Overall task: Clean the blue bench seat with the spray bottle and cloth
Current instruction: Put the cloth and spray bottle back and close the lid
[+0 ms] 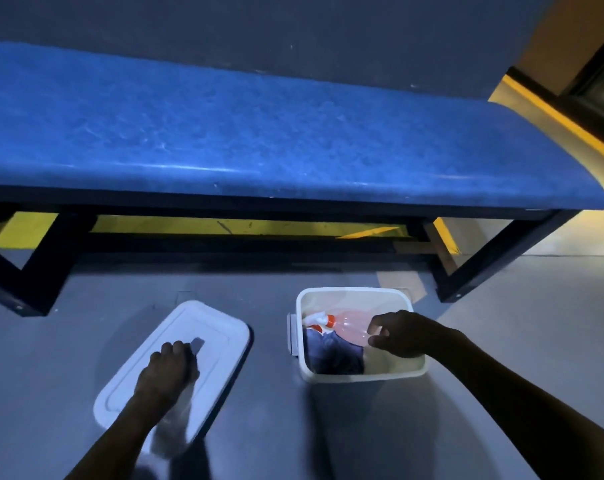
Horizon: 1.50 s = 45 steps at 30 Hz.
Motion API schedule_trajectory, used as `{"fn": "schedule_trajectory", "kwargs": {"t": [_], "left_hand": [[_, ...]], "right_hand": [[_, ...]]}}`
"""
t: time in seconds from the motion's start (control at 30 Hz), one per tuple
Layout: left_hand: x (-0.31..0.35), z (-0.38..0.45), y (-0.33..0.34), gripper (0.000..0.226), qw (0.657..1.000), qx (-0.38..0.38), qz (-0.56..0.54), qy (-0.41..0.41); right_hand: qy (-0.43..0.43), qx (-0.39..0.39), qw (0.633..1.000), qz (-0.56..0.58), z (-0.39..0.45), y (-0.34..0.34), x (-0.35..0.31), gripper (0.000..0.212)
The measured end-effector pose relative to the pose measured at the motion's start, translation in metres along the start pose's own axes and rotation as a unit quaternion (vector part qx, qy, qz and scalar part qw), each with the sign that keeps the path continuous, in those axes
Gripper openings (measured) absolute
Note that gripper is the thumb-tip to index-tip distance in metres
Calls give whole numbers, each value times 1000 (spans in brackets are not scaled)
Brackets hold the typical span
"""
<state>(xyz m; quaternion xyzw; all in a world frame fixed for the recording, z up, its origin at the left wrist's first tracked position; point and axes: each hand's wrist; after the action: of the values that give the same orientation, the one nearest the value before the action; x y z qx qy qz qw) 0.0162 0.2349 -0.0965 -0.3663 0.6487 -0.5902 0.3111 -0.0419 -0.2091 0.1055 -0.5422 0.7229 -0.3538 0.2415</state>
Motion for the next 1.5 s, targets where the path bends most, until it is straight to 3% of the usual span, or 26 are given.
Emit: {"fn": "schedule_trajectory", "kwargs": {"t": [0.03, 0.1, 0.17, 0.27, 0.4, 0.47, 0.57, 0.67, 0.77, 0.83, 0.93, 1.03, 1.2, 1.3, 1.37, 1.5], "left_hand": [[2, 7, -18, 49, 998, 60, 24, 24], [15, 30, -76, 40, 993, 105, 33, 30], [35, 52, -137, 34, 988, 125, 39, 83], [69, 74, -217, 37, 972, 161, 24, 169], [128, 103, -246, 41, 954, 183, -2, 238], [161, 114, -243, 50, 948, 176, -16, 264], [191, 121, -220, 49, 954, 158, -102, 234], [187, 118, -180, 52, 922, 191, -326, 84], [173, 108, -131, 63, 842, 114, -515, -113], [174, 100, -108, 68, 760, 48, -614, -208], [184, 89, -91, 68, 672, -8, -687, -276], [192, 89, -87, 52, 627, -9, -723, -289], [197, 90, -88, 48, 615, 18, -728, -302], [193, 90, -82, 51, 631, 19, -715, -300], [194, 90, -79, 50, 649, 19, -702, -293], [194, 91, -77, 44, 650, 19, -703, -290]], "right_hand": [[-12, 3, 1000, 18, -1, -1, -2, 41], [-44, 3, 994, 103, -6, -7, -7, 39], [-57, -19, 961, 270, -11, -15, -11, 36], [-47, -48, 881, 468, -18, -35, -13, 42], [-91, -62, 721, 684, -26, -52, -2, 38], [-66, -9, 697, 714, -27, -55, 8, 33], [1, 69, 722, 688, -17, -42, 39, 33], [56, 109, 764, 633, -9, -13, 77, 29], [84, 108, 793, 594, 4, 16, 107, 27], [104, 106, 796, 586, 16, 24, 116, 30], [114, 122, 808, 564, 28, 28, 110, 33], [102, 126, 836, 524, 38, 45, 102, 35], [121, 153, 862, 468, 54, 68, 100, 55], [133, 157, 882, 423, 59, 75, 99, 57], [138, 146, 877, 436, 64, 80, 98, 56], [127, 127, 865, 468, 71, 89, 93, 51]]}}
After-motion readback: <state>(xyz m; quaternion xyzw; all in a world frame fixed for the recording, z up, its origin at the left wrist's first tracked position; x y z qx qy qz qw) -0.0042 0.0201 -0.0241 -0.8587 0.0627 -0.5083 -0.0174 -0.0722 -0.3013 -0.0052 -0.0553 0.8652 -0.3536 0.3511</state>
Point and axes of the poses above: each hand's wrist, its own z-axis towards the middle knuckle, its own y-axis out of the palm, x = y × z, and after that the axes turned 10 degrees about y, right-handed
